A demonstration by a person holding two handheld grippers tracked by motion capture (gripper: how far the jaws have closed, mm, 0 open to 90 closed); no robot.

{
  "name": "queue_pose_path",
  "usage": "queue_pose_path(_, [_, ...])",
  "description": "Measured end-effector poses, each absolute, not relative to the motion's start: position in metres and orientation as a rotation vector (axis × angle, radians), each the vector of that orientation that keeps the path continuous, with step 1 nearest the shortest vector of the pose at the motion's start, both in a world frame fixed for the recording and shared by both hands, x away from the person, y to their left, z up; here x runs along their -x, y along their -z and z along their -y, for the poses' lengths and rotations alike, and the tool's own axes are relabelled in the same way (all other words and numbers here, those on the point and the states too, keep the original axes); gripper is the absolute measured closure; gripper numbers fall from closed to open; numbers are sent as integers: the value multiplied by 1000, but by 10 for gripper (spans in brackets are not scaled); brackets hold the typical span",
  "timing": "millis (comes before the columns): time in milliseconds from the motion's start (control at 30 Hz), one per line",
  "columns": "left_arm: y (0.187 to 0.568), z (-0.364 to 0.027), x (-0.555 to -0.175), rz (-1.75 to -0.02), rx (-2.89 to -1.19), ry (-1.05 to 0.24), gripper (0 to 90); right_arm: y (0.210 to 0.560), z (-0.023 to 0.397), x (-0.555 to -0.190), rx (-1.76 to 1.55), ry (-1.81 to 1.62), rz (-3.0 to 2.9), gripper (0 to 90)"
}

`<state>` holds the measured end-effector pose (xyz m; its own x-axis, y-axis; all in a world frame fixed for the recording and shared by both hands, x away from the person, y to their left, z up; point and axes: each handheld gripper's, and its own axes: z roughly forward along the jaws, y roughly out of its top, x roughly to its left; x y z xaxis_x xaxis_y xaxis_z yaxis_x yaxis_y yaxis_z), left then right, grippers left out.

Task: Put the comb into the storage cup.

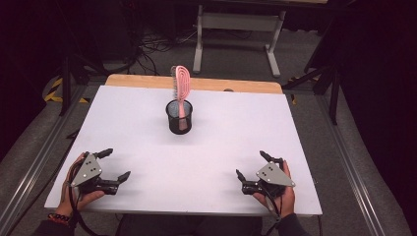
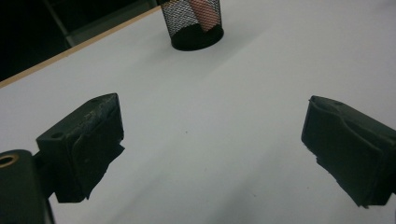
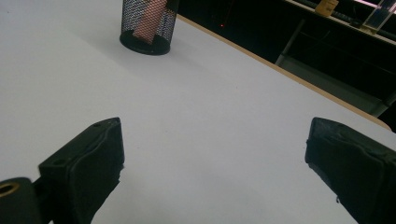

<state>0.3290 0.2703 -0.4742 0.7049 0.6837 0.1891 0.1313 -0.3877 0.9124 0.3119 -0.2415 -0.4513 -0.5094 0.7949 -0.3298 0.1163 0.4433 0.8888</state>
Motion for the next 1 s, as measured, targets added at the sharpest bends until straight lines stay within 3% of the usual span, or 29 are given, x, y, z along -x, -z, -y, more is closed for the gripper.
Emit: queue_pose_path(1000, [473,-265,-331,-619,-1885,-660,62,451,236,-311,-748,-1118,-1878,63])
